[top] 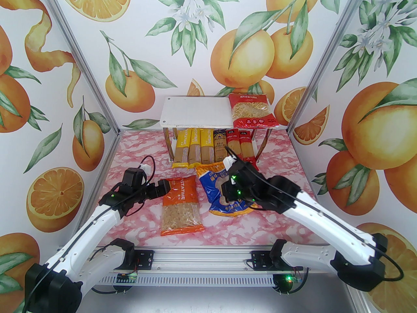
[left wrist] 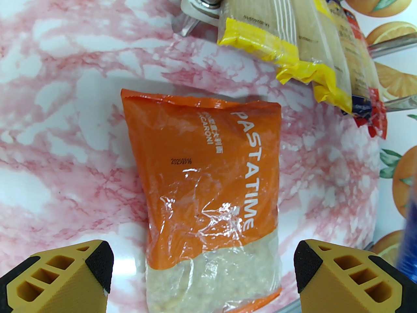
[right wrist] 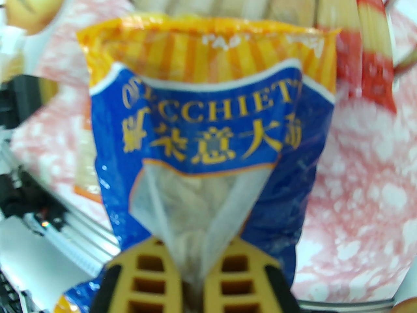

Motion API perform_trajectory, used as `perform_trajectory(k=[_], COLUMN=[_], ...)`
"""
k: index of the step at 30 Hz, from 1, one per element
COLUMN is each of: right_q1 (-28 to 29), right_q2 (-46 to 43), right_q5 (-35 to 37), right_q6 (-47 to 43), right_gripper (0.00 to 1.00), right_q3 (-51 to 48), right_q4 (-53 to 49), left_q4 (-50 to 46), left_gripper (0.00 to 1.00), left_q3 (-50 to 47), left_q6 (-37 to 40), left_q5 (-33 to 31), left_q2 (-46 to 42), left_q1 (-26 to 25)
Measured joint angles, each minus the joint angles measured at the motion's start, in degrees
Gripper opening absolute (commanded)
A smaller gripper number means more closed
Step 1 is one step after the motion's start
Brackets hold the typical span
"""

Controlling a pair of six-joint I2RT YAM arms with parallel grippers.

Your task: Place and organize the pasta boxes and bags onto the shelf

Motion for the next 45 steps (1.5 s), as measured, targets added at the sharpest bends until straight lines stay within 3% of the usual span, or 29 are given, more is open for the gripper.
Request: perform_trajectory(k=[11, 22, 30, 45], right_q1=[-0.39, -11.50, -12.98, -14.99], right_q2=[9.94, 27.19, 38.27, 45.27], right_q5=[1.29, 4.66, 9.07, 16.52], right_q6=[-8.90, -12.96, -15.82, -18.93], right_gripper=[0.00, 0.00, 0.00, 0.00], right_q3=[28.35, 46.42, 60.24, 62.82], right_q4=[0.39, 5.38, 7.82, 11.26], left_q4=[-0.42, -1.33, -2.67, -3.61], left_gripper=[0.95, 0.95, 0.95, 0.95], left_q3=[3.06, 3.67, 3.69, 3.82], left_q6=[1.29, 1.42, 1.44, 2.58], left_q5=[-0.33, -0.37, -0.83, -1.75], left_q2=[0.48, -0.09, -0.85, -0.83], left_q1=[-0.68, -0.98, -1.03, -1.03])
